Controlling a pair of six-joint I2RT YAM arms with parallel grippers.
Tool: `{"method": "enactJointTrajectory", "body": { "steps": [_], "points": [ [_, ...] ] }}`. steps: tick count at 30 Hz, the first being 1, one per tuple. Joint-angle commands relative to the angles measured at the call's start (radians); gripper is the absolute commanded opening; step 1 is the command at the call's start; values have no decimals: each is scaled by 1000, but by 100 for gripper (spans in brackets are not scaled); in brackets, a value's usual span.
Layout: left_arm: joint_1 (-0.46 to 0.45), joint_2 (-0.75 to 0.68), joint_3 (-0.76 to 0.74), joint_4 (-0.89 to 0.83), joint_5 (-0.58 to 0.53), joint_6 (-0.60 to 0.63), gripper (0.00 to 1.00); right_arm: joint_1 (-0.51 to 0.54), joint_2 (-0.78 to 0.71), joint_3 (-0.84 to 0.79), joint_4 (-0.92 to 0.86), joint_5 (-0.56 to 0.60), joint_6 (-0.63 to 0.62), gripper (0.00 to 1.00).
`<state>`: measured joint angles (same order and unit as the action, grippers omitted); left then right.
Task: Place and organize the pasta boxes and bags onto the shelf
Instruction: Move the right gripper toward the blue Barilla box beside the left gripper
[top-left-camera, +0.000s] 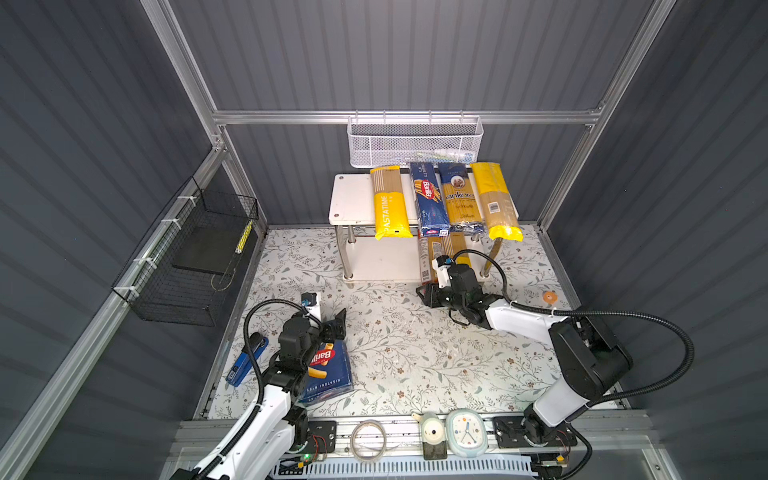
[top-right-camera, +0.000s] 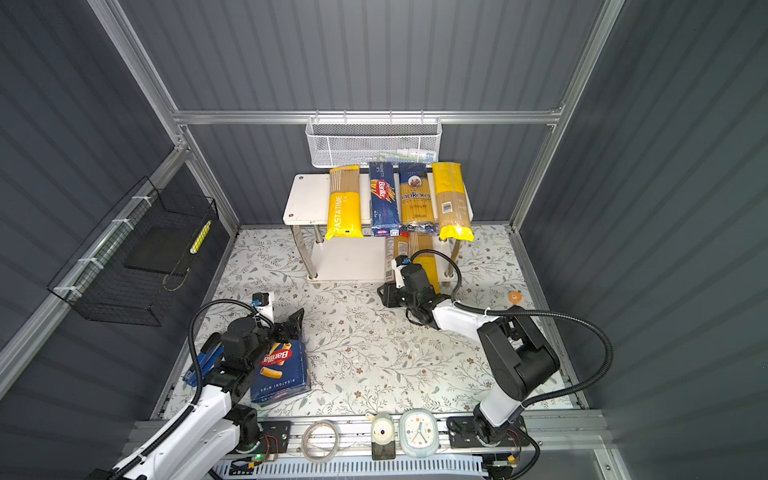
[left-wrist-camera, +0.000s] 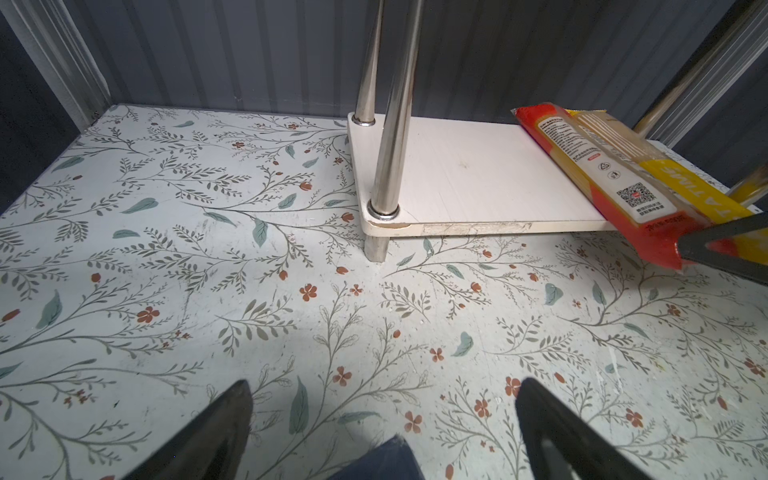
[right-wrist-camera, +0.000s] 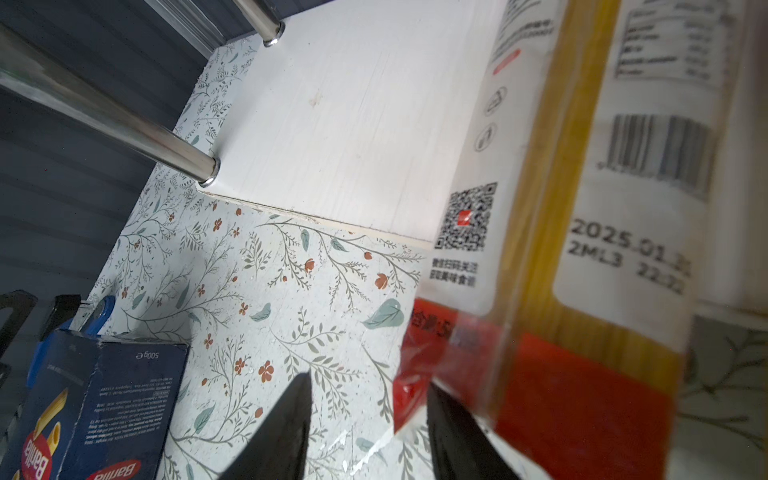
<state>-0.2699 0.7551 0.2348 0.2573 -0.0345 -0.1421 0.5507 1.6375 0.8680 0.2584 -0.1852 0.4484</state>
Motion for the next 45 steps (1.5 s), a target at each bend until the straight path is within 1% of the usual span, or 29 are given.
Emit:
{"method": "enactJointTrajectory", "body": {
  "steps": [1, 4, 8, 10, 13, 16, 17, 20, 22, 24, 27, 29, 33, 35, 39, 42, 45],
  "points": [
    [-6, 1, 29, 5, -10, 6, 100, -9, -50, 8, 13, -10, -13, 49],
    [-6, 4, 34, -5, -29, -4, 100, -9, -87, -36, 53, -53, 7, 49],
    [-6, -19, 42, -37, -64, -2, 99, 16, -133, -89, 127, -183, 14, 53],
    [-6, -12, 74, -100, -120, -15, 100, 47, -157, -90, 114, -204, -8, 55],
    [-6, 28, 182, -266, -200, -68, 100, 102, -193, -60, 31, -189, -54, 56],
    [-6, 65, 298, -460, -218, -161, 100, 146, -225, -40, -7, -188, -49, 57],
    [-6, 64, 332, -530, -242, -199, 100, 165, -232, -34, -11, -194, -48, 57],
    [-6, -14, 354, -646, -264, -257, 100, 224, -244, -14, -46, -174, -75, 58],
    [-5, -80, 348, -690, -267, -291, 100, 252, -242, -22, -28, -198, -75, 60],
    [-5, -129, 355, -747, -262, -332, 100, 273, -236, -47, 28, -233, -51, 60],
    [-6, -151, 360, -821, -224, -378, 100, 312, -212, -63, 48, -238, -18, 61],
    [-6, -147, 362, -857, -192, -395, 100, 337, -191, -66, 51, -225, 4, 61],
    [-6, -135, 340, -871, -191, -440, 100, 388, -138, -63, 80, -199, 58, 61],
    [-7, -137, 325, -863, -206, -465, 100, 410, -113, -42, 67, -187, 84, 61],
    [-6, -165, 306, -878, -268, -491, 100, 460, -79, -13, 38, -165, 84, 62],
    [-6, -174, 291, -863, -263, -495, 100, 472, -51, -14, 65, -172, 107, 63],
    [-5, -130, 284, -867, -265, -506, 100, 484, -14, 5, 80, -174, 117, 63]
  ]
}}
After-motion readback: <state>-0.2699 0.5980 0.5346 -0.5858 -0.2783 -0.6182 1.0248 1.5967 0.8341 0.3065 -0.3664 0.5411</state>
